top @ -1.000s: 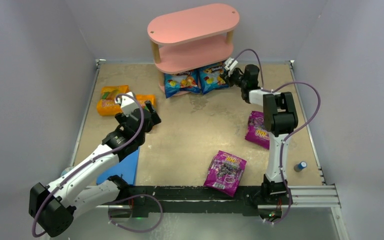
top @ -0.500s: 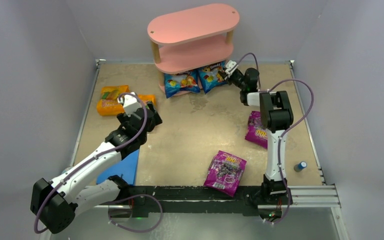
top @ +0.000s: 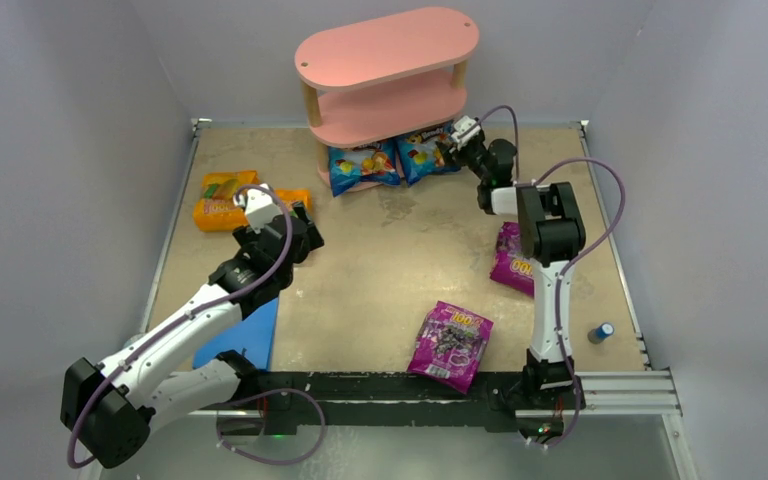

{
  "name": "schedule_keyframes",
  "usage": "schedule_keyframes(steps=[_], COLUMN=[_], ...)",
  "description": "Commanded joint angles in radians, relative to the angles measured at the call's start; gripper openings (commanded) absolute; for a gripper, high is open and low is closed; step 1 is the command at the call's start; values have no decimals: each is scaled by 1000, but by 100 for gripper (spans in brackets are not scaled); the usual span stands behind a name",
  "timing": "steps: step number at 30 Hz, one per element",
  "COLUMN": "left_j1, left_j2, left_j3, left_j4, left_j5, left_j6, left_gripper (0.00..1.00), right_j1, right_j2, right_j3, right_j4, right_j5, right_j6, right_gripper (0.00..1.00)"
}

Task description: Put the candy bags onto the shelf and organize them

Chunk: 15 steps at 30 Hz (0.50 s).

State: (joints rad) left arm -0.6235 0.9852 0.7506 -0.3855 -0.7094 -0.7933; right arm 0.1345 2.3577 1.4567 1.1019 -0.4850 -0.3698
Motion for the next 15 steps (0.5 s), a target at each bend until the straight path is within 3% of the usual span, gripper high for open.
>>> schedule_keyframes(steps=[1,6,11,15], left_j1=[4,5,4,5], left_j2=[-33,-53,-60,-47], left_j3=[29,20,17,22], left_j4=[-1,2,9,23], left_j5=[7,11,10,13], left_j6=[-12,-12,-9,3], left_gripper=[98,98,98,98], right_j1=[-3,-12,-41,-59], right_j2=[-159,-221,-235,-250], right_j3=[-91,-157,-82,-123], right_j4=[151,191,-45,-58], right_j5=[119,81,166,158], right_j6=[67,271,629,857], right_gripper=[75,79,77,72])
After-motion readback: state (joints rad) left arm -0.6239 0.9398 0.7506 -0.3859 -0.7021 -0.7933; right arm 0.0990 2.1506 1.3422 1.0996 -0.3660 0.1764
